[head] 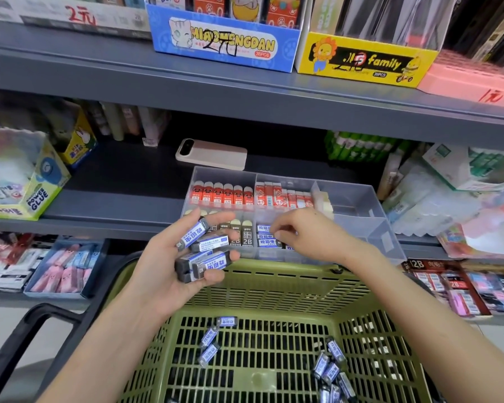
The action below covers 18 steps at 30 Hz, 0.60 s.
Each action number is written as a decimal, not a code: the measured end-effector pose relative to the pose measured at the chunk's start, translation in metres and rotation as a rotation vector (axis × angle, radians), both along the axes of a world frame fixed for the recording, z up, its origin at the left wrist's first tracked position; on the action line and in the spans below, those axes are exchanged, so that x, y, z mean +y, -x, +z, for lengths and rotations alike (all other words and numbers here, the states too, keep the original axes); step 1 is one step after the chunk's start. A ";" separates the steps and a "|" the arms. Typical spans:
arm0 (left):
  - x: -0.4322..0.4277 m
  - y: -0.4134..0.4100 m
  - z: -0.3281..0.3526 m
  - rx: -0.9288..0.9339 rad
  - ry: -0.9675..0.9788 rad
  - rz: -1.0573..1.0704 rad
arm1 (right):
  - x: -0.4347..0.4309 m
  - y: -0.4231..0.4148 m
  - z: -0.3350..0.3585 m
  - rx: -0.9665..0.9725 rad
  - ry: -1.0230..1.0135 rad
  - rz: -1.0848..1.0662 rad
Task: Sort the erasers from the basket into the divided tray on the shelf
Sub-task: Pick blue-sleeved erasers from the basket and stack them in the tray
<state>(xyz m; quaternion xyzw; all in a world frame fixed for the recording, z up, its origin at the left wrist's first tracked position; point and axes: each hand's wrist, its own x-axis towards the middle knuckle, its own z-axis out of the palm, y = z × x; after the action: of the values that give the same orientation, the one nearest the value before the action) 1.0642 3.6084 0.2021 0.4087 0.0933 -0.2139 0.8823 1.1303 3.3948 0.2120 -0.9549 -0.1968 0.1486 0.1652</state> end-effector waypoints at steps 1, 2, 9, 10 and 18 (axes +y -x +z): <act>0.000 0.000 0.000 0.000 -0.001 0.000 | 0.000 0.000 -0.001 0.024 0.000 -0.006; -0.001 0.000 0.000 0.001 -0.001 0.000 | 0.001 0.000 -0.001 0.053 -0.008 -0.014; 0.000 0.000 0.000 -0.006 -0.027 0.000 | 0.013 0.018 0.014 -0.330 -0.168 -0.006; -0.001 0.000 0.000 -0.009 -0.036 0.000 | 0.021 0.025 0.020 -0.346 -0.334 0.008; -0.002 0.004 -0.001 -0.031 -0.021 -0.021 | 0.053 0.041 0.025 -0.243 -0.263 0.183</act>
<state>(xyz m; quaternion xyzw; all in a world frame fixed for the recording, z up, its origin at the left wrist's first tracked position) 1.0597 3.6064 0.2008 0.4219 0.0775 -0.2157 0.8772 1.0894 3.4475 0.2372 -0.9142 -0.3190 0.0198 0.2491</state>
